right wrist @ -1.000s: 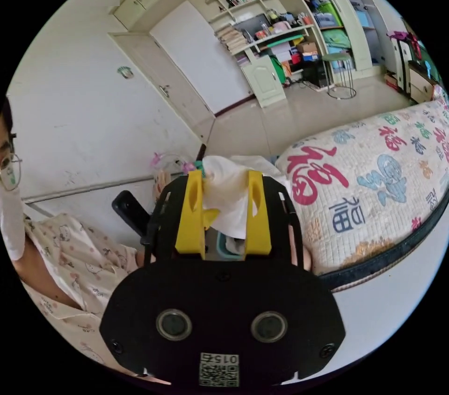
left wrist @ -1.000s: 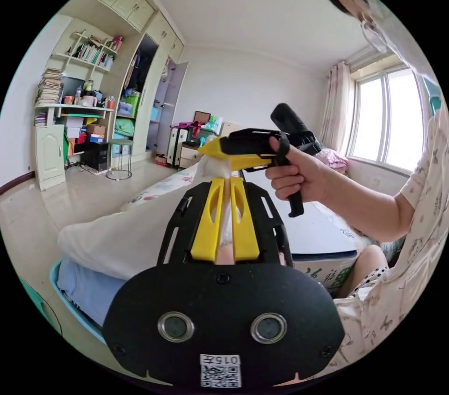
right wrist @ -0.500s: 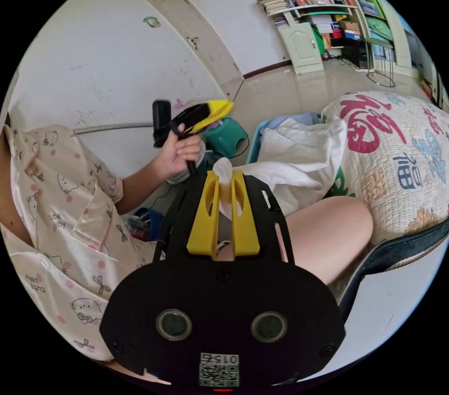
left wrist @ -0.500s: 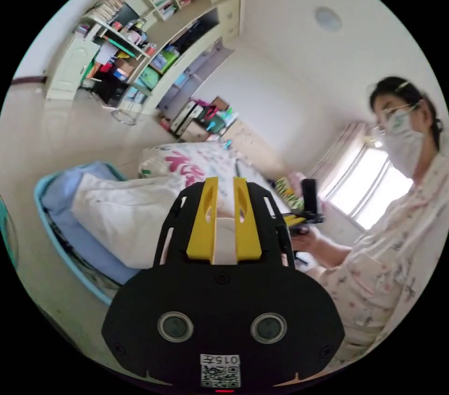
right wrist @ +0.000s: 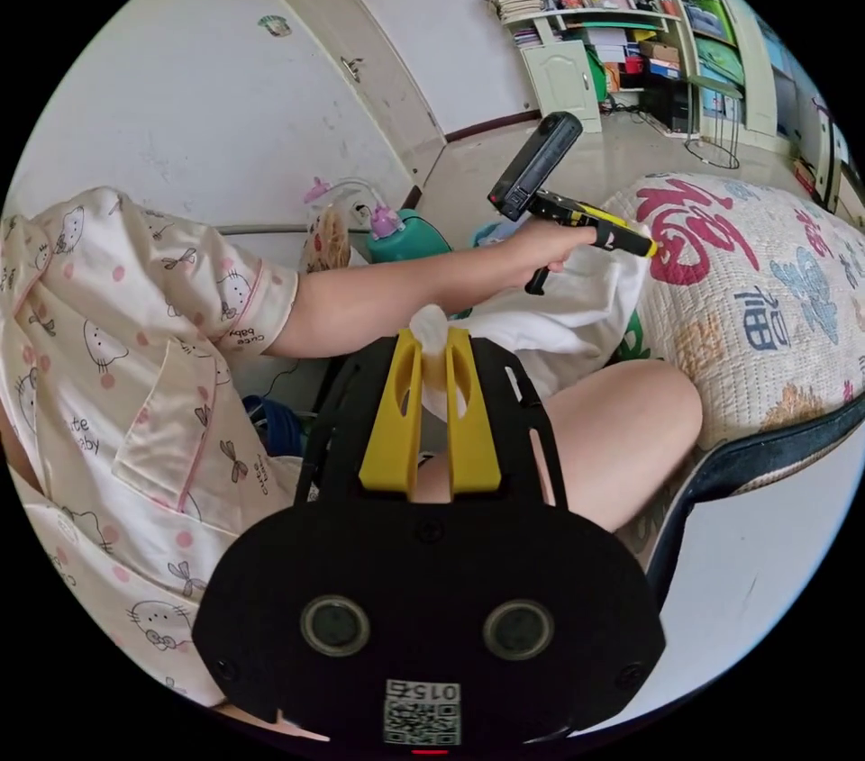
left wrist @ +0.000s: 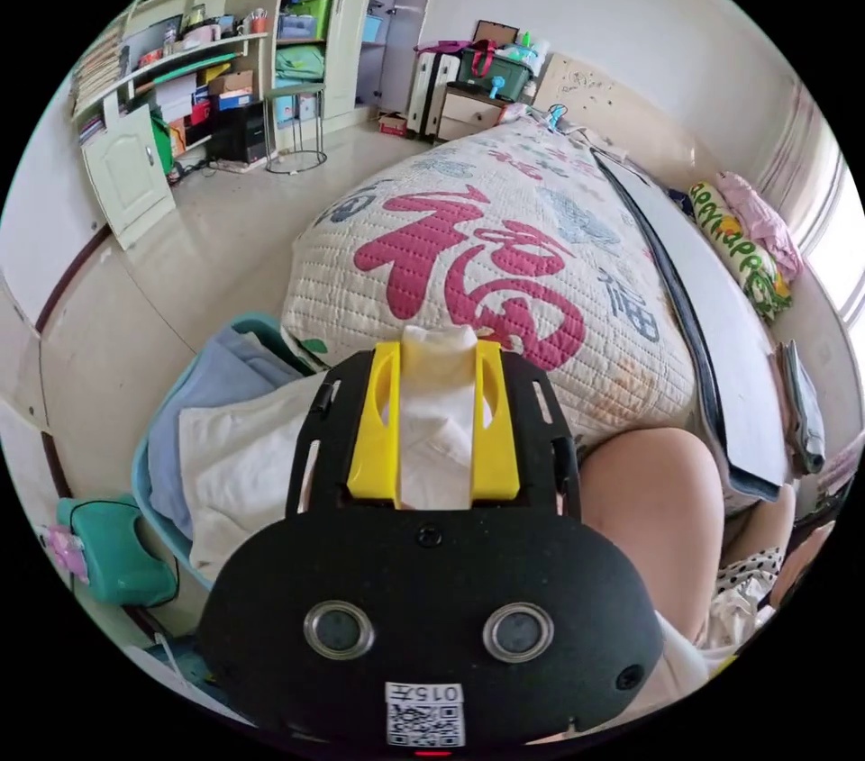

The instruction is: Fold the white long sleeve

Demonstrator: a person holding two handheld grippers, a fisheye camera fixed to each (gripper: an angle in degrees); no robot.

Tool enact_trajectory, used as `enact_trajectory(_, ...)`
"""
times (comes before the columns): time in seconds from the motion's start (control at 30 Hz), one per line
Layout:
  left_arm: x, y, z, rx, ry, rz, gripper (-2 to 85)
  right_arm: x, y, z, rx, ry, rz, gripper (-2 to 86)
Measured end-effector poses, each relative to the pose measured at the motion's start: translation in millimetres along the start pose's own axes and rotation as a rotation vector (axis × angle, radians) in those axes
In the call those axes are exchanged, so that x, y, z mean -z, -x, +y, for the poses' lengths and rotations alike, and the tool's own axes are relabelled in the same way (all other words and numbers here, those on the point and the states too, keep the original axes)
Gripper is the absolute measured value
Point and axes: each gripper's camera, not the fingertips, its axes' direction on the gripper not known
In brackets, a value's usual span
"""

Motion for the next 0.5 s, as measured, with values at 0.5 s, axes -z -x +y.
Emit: enact_trajectory(0.5,309,58,72,0.07,-0.678,0.254,1.2,235,161,27,0.136,-0.396,0.533,4.1)
